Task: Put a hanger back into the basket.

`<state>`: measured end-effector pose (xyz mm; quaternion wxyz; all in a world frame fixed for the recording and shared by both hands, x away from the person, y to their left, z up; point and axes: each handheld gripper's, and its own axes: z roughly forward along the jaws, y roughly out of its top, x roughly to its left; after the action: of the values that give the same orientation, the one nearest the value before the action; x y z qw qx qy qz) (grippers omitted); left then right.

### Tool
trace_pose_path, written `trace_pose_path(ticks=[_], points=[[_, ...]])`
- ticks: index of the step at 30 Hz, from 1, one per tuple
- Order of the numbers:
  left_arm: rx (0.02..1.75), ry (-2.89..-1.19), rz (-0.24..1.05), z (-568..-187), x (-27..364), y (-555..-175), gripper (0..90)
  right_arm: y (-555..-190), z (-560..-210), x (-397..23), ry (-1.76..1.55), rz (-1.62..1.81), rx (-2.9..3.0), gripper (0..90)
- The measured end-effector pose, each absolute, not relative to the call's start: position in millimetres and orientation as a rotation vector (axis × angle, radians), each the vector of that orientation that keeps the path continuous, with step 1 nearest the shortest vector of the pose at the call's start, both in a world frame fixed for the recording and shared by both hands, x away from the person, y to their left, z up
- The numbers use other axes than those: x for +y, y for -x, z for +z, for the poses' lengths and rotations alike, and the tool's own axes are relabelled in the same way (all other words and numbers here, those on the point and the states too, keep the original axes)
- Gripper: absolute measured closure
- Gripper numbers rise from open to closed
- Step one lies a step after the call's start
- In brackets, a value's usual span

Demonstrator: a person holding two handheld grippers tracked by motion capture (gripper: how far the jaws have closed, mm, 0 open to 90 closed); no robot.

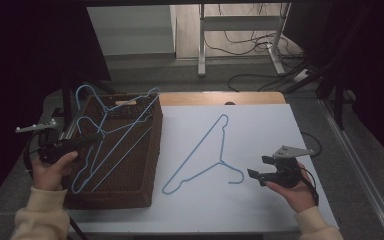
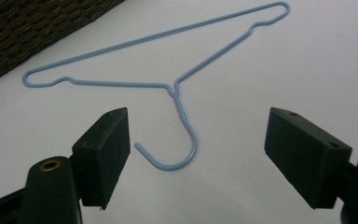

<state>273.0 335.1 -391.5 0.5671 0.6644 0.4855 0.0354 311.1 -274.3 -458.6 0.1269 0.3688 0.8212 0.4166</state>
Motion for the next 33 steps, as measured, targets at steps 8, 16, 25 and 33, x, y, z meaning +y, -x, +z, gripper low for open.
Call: trace_pose_path(ticks=[8,16,25,33], points=[[1.180,-1.575,0.079,-404,348,-281,86.6,-311,-458,-274,-1.069,1.211,2.391,22.4],[1.192,-1.583,0.078,-410,354,-285,86.6,-311,-459,-274,-1.067,1.205,2.393,22.4],[1.222,-1.620,0.050,-422,355,-298,86.5,-311,-458,-274,-1.070,1.208,2.391,22.4],[1.247,-1.647,-0.008,-438,358,-308,86.5,-311,-458,-275,-1.072,1.208,2.389,22.4]])
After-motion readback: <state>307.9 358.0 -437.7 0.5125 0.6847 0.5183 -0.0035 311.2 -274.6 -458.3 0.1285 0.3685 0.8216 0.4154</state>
